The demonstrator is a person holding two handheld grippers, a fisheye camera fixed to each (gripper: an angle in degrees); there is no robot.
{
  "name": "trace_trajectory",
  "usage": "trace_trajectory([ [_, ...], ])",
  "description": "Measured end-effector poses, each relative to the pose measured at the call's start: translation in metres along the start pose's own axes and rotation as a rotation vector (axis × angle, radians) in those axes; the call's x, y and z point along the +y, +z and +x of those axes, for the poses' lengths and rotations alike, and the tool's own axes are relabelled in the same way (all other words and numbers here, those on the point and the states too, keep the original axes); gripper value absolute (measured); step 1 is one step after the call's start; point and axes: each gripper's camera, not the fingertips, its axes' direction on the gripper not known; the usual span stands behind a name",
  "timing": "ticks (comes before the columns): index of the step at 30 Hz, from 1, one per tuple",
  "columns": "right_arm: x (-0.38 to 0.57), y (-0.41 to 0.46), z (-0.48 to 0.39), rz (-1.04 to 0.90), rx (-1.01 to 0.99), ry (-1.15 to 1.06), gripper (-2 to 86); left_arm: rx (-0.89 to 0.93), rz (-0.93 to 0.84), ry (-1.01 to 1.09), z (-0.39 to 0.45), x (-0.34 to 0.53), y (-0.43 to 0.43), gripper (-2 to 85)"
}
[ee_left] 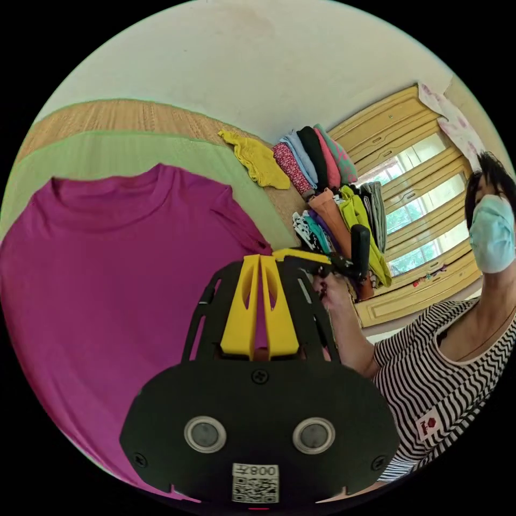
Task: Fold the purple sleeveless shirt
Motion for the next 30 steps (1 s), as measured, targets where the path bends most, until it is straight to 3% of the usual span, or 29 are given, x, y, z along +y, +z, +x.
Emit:
trace_trajectory([
  [4, 0.001, -0.025, -0.017, 0.057, 0.100, 0.036, 0.1, -0.072, 0.026, -0.203, -0.023, 0.111, -0.082, 1.9],
  [13, -0.040, -0.047, -0.080, 0.020, -0.042, 0.033, 0.1, -0.314, 0.317, -0.529, -0.093, 0.256, -0.234, 6.3],
  [23, -0.134, 0.037, -0.257, -0.232, -0.120, -0.214, 0.2, -0.221, 0.525, -0.568, -0.193, 0.302, -0.315, 7.9],
  [30, -0.189, 0.092, -0.352, -0.317, -0.133, -0.316, 0.2, -0.134, 0.446, -0.515, -0.236, 0.311, -0.337, 6.1],
])
